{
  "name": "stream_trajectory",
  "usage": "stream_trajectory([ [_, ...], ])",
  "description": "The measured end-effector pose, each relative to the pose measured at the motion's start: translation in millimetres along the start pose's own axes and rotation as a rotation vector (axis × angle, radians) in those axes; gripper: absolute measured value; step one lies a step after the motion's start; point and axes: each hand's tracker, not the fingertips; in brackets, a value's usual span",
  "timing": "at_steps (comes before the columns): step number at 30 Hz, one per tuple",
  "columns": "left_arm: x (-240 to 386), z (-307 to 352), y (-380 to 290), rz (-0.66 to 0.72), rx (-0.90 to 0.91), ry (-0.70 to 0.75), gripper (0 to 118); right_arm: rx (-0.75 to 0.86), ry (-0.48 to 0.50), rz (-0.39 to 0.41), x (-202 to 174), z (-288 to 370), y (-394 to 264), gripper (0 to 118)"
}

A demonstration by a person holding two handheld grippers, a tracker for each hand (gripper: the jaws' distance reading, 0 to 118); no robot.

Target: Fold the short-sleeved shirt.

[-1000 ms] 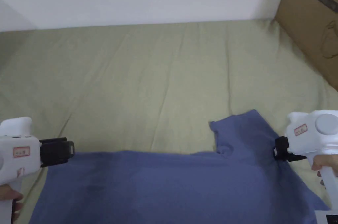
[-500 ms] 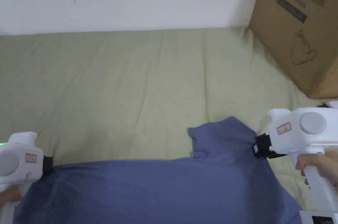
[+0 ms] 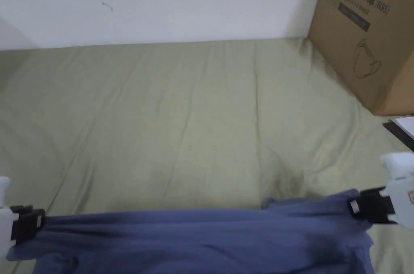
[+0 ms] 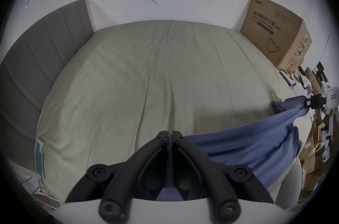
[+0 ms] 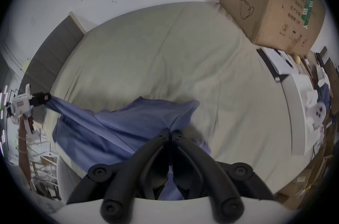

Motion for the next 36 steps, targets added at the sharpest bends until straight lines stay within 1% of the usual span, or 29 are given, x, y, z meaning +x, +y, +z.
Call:
stream_trajectory([
  [2, -1, 5, -31, 0.013, -0.043, -0.001, 2, -0.035, 0.013, -0.012, -1, 6, -40, 1],
  [4, -2, 6, -62, 0.029, -0.092, 0.006, 2, -0.068, 0.042, -0.107, -1, 6, -79, 1],
  [5, -2, 4, -79, 0.039, -0.122, 0.005, 2, -0.079, 0.053, -0.116, -2, 1, -98, 1],
  [7, -1, 0, -104, 0.056, -0.142, 0.011, 2, -0.119, 0.027, -0.099, -5, -11, -126, 2],
  [8, -2, -1, -116, 0.057, -0.152, 0.009, 4, -0.142, 0.004, -0.07, -8, -16, -136, 2],
  [9, -3, -1, -125, 0.097, -0.146, 0.004, 10, -0.14, 0.004, -0.058, -7, -21, -143, 2],
  [10, -5, -1, -131, 0.119, -0.137, 0.007, 35, -0.138, -0.001, -0.042, -8, -23, -145, 14],
  [11, -7, 1, -133, 0.137, -0.13, 0.014, 60, -0.132, -0.011, -0.036, -10, -23, -145, 35],
  [12, -9, 4, -133, 0.158, -0.116, 0.041, 81, -0.132, -0.022, -0.032, -11, -21, -142, 56],
  [13, -11, 8, -133, 0.171, -0.109, 0.05, 93, -0.128, -0.058, -0.022, -13, -17, -138, 82],
  [14, -13, 16, -129, 0.174, -0.108, 0.048, 93, -0.095, -0.083, -0.015, -16, -12, -135, 85],
  [16, -19, 37, -129, 0.212, -0.026, -0.011, 93, -0.025, -0.101, -0.002, -23, 4, -129, 84],
  [17, -22, 46, -129, 0.234, -0.007, -0.026, 93, 0.0, -0.095, -0.005, -27, 12, -125, 81],
  [18, -23, 56, -128, 0.26, 0.008, -0.037, 93, 0.035, -0.086, -0.022, -32, 20, -123, 82],
  [19, -26, 64, -129, 0.28, 0.012, -0.051, 92, 0.093, -0.062, -0.049, -37, 27, -121, 79],
  [20, -29, 71, -133, 0.297, 0.03, -0.066, 89, 0.139, -0.032, -0.076, -43, 33, -120, 70],
  [21, -31, 79, -138, 0.31, 0.061, -0.076, 80, 0.185, -0.002, -0.106, -49, 39, -120, 57],
  [22, -33, 87, -142, 0.322, 0.078, -0.084, 54, 0.229, 0.031, -0.117, -58, 42, -120, 30],
  [23, -35, 91, -147, 0.344, 0.087, -0.079, 27, 0.261, 0.036, -0.128, -68, 43, -120, 11],
  [24, -38, 94, -154, 0.364, 0.094, -0.082, 7, 0.287, 0.043, -0.142, -79, 44, -119, 2],
  [25, -42, 95, -160, 0.382, 0.097, -0.078, 1, 0.294, 0.075, -0.125, -91, 46, -119, 0],
  [26, -45, 98, -165, 0.407, 0.102, -0.073, 0, 0.297, 0.12, -0.106, -100, 46, -119, 0],
  [27, -49, 99, -170, 0.411, 0.094, -0.099, 0, 0.306, 0.147, -0.102, -112, 47, -119, 0],
  [31, -69, 98, -189, 0.586, 0.14, -0.171, 0, 0.307, 0.204, -0.056, -149, 45, -116, 0],
  [32, -74, 95, -191, 0.629, 0.152, -0.194, 4, 0.306, 0.214, -0.052, -155, 43, -116, 0],
  [33, -80, 91, -193, 0.676, 0.167, -0.231, 23, 0.298, 0.232, -0.048, -161, 40, -114, 0],
  [34, -86, 86, -194, 0.698, 0.169, -0.277, 71, 0.288, 0.245, -0.05, -165, 37, -113, 0],
  [35, -89, 78, -194, 0.717, 0.155, -0.32, 104, 0.281, 0.253, -0.054, -168, 34, -112, 0],
  [36, -91, 65, -195, 0.734, 0.128, -0.374, 118, 0.272, 0.265, -0.057, -171, 31, -112, 0],
])
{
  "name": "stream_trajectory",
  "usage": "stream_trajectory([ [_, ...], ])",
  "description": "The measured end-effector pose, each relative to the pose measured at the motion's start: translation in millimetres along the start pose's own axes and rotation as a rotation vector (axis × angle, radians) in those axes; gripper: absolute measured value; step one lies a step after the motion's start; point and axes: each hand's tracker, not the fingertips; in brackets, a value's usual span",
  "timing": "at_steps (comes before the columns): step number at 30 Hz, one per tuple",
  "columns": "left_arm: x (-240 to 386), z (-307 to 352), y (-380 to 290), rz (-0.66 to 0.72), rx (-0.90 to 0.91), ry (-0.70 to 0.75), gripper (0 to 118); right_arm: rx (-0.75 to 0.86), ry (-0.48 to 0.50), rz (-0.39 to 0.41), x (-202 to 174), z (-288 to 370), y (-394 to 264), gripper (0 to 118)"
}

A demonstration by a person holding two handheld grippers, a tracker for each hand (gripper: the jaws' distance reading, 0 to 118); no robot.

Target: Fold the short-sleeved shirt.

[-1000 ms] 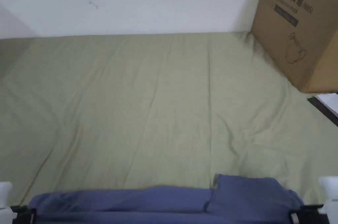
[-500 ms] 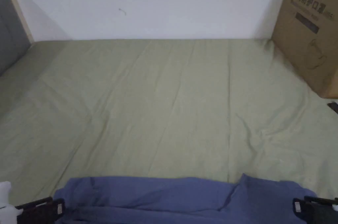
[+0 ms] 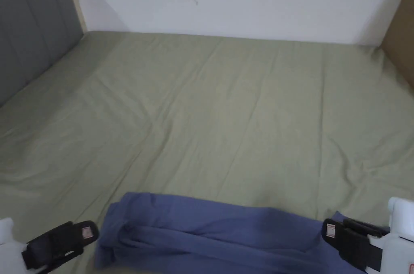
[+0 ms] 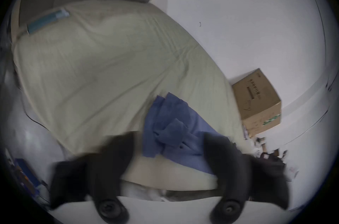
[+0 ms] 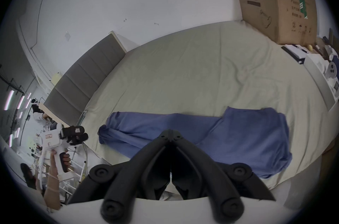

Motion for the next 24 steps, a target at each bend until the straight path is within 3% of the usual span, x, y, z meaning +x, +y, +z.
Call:
stream_trajectory([
  [4, -16, -33, 0, 0.136, -0.076, -0.069, 116, -0.038, -0.004, -0.01, -6, -11, -4, 0],
  [8, -44, -70, 8, 0.212, -0.145, -0.036, 116, -0.072, -0.004, -0.008, -10, -19, -5, 0],
  [12, -40, -76, 13, 0.286, -0.106, -0.156, 116, -0.104, -0.007, -0.02, -11, -32, -6, 0],
  [13, -38, -80, 15, 0.29, -0.121, -0.183, 111, -0.112, -0.006, -0.021, -12, -35, -7, 0],
  [14, -38, -83, 17, 0.269, -0.13, -0.166, 93, -0.12, -0.002, -0.018, -13, -38, -7, 0],
  [15, -37, -90, 17, 0.266, -0.14, -0.117, 44, -0.123, 0.001, -0.018, -15, -40, -8, 0],
  [16, -39, -104, 14, 0.257, -0.164, -0.007, 8, -0.125, 0.008, -0.018, -16, -41, -8, 0],
  [17, -43, -112, 8, 0.275, -0.181, 0.003, 8, -0.127, 0.015, -0.018, -18, -42, -8, 0],
  [19, -58, -106, 5, 0.411, -0.12, -0.141, 8, -0.123, 0.022, -0.023, -18, -41, -8, 0],
  [20, -55, -102, 7, 0.407, -0.116, -0.107, 8, -0.122, 0.023, -0.025, -18, -39, -8, 0],
  [24, -7, -88, 11, 0.219, -0.133, 0.048, 8, -0.116, 0.032, -0.062, -2, -33, -6, 0],
])
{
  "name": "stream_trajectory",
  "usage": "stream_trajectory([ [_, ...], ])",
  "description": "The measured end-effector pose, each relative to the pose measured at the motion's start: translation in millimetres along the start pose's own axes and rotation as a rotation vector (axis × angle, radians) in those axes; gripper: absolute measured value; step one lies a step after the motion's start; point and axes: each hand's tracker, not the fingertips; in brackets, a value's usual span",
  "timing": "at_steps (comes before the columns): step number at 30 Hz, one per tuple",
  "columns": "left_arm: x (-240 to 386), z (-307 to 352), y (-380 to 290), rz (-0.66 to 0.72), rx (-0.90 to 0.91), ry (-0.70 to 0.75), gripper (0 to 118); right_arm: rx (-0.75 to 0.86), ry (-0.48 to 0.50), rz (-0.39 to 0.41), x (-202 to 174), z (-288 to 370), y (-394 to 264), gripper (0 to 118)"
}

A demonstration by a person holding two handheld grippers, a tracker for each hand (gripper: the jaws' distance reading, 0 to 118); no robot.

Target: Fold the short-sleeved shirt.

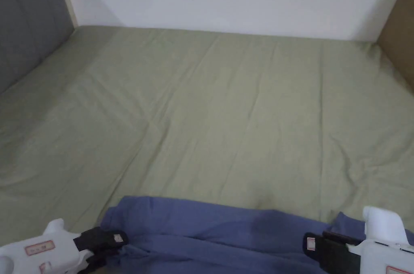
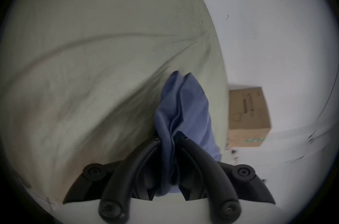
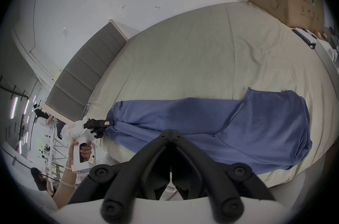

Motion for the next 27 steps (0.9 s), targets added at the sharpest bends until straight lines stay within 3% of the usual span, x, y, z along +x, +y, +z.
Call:
stream_trajectory([
  [4, 83, 9, -17, -0.334, 0.074, 0.162, 8, 0.042, 0.001, -0.073, 21, 14, -4, 0],
  [7, 135, 2, -33, -0.531, 0.088, 0.132, 8, 0.056, 0.011, -0.122, 39, 26, -10, 0],
  [12, 226, -37, -113, -0.95, 0.009, 0.06, 8, 0.065, -0.036, -0.168, 65, 39, -23, 0],
  [15, 248, -77, -173, -1.131, -0.123, 0.002, 8, 0.084, -0.041, -0.224, 82, 48, -31, 0],
  [18, 251, -121, -227, -1.301, -0.211, 0.036, 8, 0.091, -0.064, -0.264, 97, 55, -38, 0],
  [21, 240, -157, -251, -1.307, -0.296, 0.087, 12, 0.099, -0.082, -0.287, 108, 62, -44, 0],
  [24, 234, -170, -248, -1.159, -0.391, 0.09, 69, 0.096, -0.091, -0.304, 116, 66, -48, 0],
  [27, 237, -146, -227, -1.05, -0.366, -0.008, 77, 0.094, -0.107, -0.304, 119, 67, -50, 0],
])
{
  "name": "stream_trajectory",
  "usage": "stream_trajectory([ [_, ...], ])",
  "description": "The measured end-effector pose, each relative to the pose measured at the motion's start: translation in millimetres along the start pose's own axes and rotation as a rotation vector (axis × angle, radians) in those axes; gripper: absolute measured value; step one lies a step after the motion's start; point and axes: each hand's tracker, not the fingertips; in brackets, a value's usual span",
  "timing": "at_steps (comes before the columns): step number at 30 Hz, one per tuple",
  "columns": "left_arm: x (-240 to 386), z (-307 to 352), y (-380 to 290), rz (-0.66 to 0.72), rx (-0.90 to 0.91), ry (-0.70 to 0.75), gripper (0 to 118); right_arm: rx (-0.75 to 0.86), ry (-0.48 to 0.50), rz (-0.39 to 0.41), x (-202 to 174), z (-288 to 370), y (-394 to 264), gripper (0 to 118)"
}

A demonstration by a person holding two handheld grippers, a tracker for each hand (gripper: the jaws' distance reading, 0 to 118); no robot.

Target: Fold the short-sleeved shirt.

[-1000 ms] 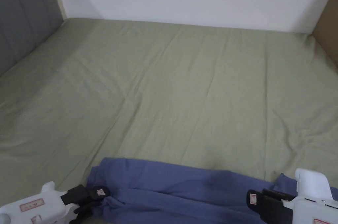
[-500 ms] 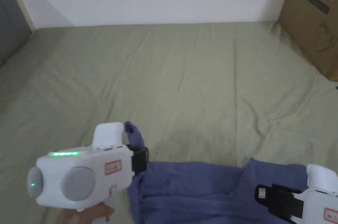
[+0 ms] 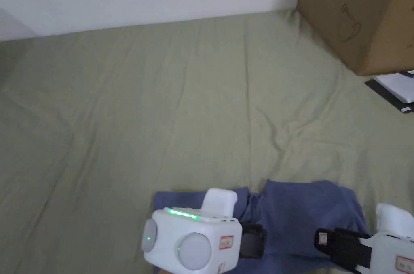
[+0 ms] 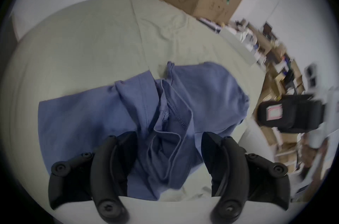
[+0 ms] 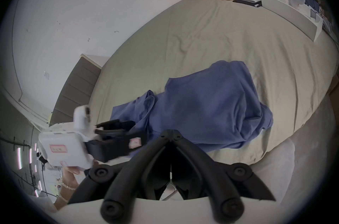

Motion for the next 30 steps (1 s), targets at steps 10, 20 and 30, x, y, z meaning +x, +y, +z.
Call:
stream_trajectory([
  [10, -62, 69, 8, 0.232, 0.204, 0.169, 2, -0.008, 0.013, -0.024, 2, -11, -1, 0],
  [20, -20, -17, -14, 0.194, -0.056, -0.19, 2, 0.0, 0.03, -0.008, -6, -7, -1, 0],
  [30, 0, -15, -34, 0.142, -0.105, -0.253, 2, 0.011, 0.012, 0.005, -9, 5, -1, 0],
])
